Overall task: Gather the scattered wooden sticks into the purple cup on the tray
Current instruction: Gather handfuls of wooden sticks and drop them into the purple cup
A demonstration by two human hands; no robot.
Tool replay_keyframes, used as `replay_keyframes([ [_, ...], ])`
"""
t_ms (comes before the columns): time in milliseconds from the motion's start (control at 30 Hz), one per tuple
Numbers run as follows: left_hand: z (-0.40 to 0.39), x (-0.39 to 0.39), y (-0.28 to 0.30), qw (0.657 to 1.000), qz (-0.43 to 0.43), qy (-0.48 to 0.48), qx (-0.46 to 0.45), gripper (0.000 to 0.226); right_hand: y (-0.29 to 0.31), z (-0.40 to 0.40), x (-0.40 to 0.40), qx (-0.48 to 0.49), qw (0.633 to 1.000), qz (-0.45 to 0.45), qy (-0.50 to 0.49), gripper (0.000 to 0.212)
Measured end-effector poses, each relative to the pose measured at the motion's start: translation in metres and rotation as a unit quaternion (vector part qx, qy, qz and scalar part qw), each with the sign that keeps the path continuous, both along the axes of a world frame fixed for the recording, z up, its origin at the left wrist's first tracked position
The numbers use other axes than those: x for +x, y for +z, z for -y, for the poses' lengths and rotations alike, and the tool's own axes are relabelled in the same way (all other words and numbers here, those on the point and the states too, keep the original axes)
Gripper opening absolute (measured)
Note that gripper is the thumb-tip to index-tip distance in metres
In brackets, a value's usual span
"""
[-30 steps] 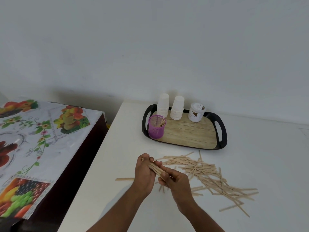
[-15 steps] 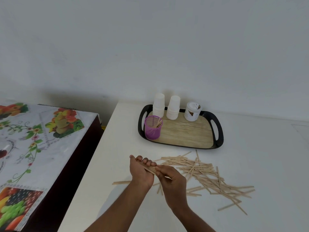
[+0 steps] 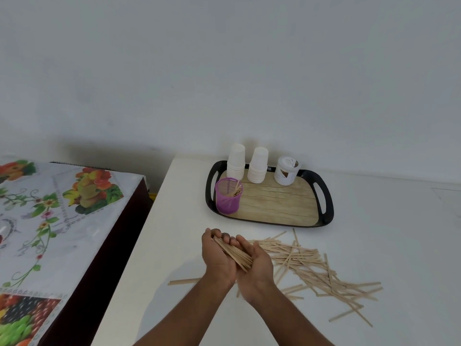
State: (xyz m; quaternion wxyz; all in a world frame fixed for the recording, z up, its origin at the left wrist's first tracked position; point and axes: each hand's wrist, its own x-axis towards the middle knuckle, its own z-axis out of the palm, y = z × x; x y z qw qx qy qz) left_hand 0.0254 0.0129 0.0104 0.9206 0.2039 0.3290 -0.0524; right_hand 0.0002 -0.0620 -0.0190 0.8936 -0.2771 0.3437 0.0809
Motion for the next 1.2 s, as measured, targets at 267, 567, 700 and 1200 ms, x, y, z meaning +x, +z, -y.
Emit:
replay_keyframes([
  [267,0.011,-0.01,0.01,0.992,0.073,-0.047,0.092,0.029,0.002,-0.016,0.007,-0.041,0.999,0.023,0.008,0.031],
  [567,-0.006,-0.016,0.019,0.991,0.031,-0.032,0.124,0.038,0.02,-0.016,-0.018,-0.169,0.983,0.039,0.067,0.03],
  [700,-0.023,-0.011,0.016,0.999,-0.007,0.019,0.048,0.032,0.032,-0.004,-0.041,-0.366,0.901,0.188,0.135,0.02],
  [1200,-0.055,0.0,0.02,0.999,0.0,-0.001,0.04,0.039,0.029,-0.019,-0.038,-0.39,0.882,0.233,0.124,0.025],
])
